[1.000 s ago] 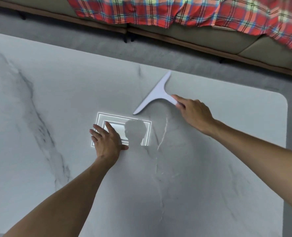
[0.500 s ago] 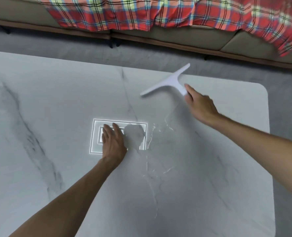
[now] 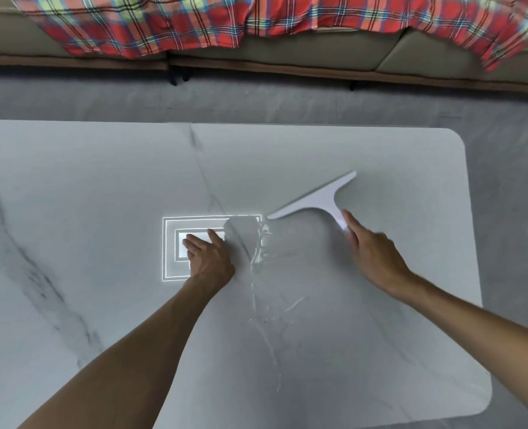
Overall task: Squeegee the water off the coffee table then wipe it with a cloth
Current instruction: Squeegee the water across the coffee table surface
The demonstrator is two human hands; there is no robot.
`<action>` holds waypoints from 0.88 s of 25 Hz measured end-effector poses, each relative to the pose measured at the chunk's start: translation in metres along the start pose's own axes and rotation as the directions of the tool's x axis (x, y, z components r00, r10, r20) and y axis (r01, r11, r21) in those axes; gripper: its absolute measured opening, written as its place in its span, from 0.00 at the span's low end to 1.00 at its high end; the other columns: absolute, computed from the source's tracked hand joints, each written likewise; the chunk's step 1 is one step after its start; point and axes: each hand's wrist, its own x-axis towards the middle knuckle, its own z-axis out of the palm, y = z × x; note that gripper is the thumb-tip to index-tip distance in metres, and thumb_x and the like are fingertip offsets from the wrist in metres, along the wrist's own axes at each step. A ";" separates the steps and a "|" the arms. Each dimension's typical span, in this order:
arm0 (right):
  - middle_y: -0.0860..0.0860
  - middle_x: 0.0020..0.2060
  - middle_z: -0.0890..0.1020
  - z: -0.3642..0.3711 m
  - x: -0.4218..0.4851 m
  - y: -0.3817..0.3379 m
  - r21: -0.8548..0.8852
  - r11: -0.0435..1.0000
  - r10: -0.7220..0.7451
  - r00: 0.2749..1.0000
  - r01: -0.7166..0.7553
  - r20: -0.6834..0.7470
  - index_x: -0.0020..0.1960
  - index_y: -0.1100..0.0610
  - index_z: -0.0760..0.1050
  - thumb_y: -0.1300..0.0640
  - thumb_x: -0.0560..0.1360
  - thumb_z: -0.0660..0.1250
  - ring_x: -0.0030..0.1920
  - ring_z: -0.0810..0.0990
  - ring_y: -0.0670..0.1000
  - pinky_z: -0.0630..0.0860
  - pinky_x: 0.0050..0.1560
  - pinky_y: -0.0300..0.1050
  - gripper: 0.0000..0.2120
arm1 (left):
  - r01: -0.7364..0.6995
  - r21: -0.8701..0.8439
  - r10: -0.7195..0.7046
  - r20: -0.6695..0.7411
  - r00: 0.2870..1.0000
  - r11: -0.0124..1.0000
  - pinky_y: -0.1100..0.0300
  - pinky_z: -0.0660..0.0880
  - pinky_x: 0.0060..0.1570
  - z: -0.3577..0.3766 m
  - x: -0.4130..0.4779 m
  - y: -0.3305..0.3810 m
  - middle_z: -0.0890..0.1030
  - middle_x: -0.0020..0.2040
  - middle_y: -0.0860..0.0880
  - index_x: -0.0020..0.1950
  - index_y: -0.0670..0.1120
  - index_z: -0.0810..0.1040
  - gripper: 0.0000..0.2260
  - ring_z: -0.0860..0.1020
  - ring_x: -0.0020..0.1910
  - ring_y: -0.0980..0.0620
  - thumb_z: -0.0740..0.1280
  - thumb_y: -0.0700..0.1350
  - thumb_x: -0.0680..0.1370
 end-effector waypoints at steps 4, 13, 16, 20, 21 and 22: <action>0.60 0.51 0.83 -0.028 -0.020 0.014 0.079 0.994 0.071 0.997 -0.072 0.016 0.75 0.39 0.58 0.46 0.82 0.51 0.48 0.80 0.65 0.71 0.43 0.48 0.21 | 0.001 0.006 -0.001 0.034 0.999 1.000 0.40 0.52 0.73 -0.006 0.002 0.002 0.45 0.71 0.20 0.77 0.35 0.43 0.33 0.44 0.72 0.22 0.58 0.38 0.78; 0.58 0.59 0.76 -0.074 0.134 -0.025 0.251 0.918 0.324 0.945 -0.306 -0.033 0.76 0.45 0.58 0.51 0.81 0.46 0.49 0.77 0.63 0.78 0.31 0.55 0.23 | 0.004 0.082 -0.005 0.010 1.000 0.997 0.39 0.53 0.72 -0.007 0.005 0.002 0.52 0.67 0.18 0.76 0.33 0.44 0.32 0.54 0.68 0.19 0.56 0.38 0.77; 0.63 0.63 0.76 -0.039 0.092 -0.009 0.153 0.958 0.258 0.963 -0.244 -0.079 0.77 0.50 0.57 0.51 0.83 0.48 0.61 0.73 0.67 0.72 0.55 0.57 0.22 | -0.002 0.098 0.002 0.005 1.000 0.995 0.40 0.51 0.72 -0.005 0.004 0.001 0.49 0.69 0.17 0.76 0.33 0.43 0.31 0.48 0.71 0.20 0.55 0.38 0.78; 0.64 0.55 0.80 -0.006 0.002 0.022 0.179 0.948 0.264 0.965 -0.262 0.016 0.78 0.46 0.54 0.47 0.83 0.47 0.56 0.76 0.67 0.71 0.49 0.53 0.23 | -0.004 0.089 0.001 0.032 0.999 0.996 0.40 0.51 0.72 -0.007 0.000 0.004 0.47 0.69 0.18 0.77 0.33 0.43 0.31 0.45 0.71 0.21 0.55 0.38 0.79; 0.62 0.53 0.80 -0.007 -0.014 0.024 0.187 0.944 0.265 0.963 -0.270 0.055 0.78 0.44 0.54 0.45 0.83 0.46 0.55 0.76 0.66 0.70 0.47 0.51 0.23 | -0.013 0.086 0.010 0.037 0.999 0.996 0.39 0.51 0.72 -0.008 -0.001 0.004 0.47 0.69 0.18 0.77 0.33 0.43 0.31 0.45 0.71 0.20 0.55 0.38 0.79; 0.61 0.52 0.80 -0.011 -0.022 0.024 0.186 0.944 0.262 0.962 -0.273 0.082 0.77 0.44 0.55 0.45 0.82 0.46 0.54 0.76 0.64 0.70 0.45 0.49 0.23 | -0.021 0.079 0.019 0.036 0.999 0.997 0.39 0.51 0.73 -0.008 -0.002 0.004 0.46 0.69 0.18 0.77 0.34 0.43 0.31 0.45 0.71 0.20 0.56 0.39 0.79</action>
